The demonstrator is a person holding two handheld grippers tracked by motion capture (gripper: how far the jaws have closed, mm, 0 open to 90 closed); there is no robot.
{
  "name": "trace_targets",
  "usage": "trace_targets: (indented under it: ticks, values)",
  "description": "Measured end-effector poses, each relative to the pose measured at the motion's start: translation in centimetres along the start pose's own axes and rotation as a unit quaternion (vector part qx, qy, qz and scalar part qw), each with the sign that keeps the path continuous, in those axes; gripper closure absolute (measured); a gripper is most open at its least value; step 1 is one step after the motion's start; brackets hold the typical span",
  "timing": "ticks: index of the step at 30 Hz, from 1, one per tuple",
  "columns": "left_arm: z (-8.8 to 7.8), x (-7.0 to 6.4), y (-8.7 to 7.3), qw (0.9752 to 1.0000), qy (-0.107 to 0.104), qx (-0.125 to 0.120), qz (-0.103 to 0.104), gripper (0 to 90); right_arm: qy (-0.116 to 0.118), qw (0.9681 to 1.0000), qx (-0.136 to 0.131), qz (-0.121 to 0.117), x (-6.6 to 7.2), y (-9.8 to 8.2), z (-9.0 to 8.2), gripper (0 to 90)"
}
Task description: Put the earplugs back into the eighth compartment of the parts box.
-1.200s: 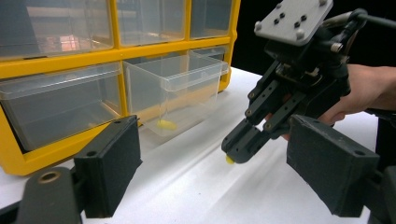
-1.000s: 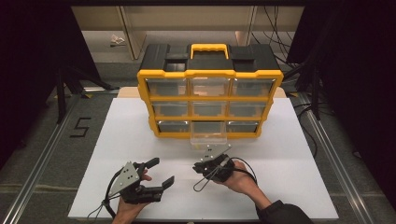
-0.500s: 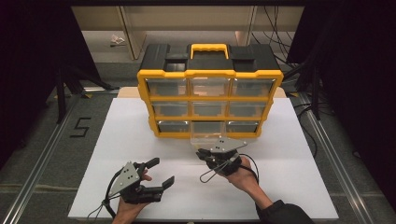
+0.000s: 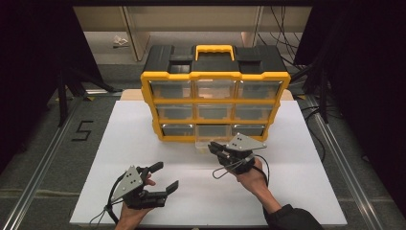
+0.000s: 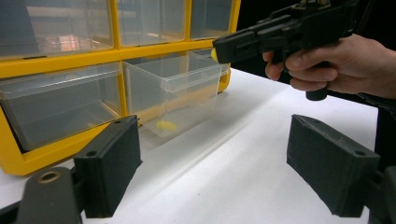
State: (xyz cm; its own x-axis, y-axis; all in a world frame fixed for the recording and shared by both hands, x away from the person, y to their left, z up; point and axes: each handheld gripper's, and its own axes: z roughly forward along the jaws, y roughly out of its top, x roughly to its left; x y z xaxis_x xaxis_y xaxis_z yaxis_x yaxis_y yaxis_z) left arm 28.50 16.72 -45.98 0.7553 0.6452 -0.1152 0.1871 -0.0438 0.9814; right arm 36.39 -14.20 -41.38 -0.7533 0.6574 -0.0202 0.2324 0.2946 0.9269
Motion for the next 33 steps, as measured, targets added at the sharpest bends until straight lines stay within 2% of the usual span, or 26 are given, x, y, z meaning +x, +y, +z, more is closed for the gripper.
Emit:
trace_targets:
  ticks: [9, 20, 33]
  values:
    - [0.0, 0.0, 0.0, 1.0, 0.0, 0.0, 0.0, 17.5, -0.025, 0.9995, -0.014, 0.011, -1.1, -0.1, -0.3, 82.8]
    - [0.0, 0.0, 0.0, 1.0, 0.0, 0.001, -0.001, 17.5, -0.043, 0.9987, -0.015, 0.024, -2.4, -0.3, -0.4, 82.6]
    - [0.1, 0.0, -0.1, 1.0, 0.001, 0.002, -0.001, 17.5, -0.054, 0.9974, -0.012, 0.046, -3.9, 0.0, 0.8, 82.4]
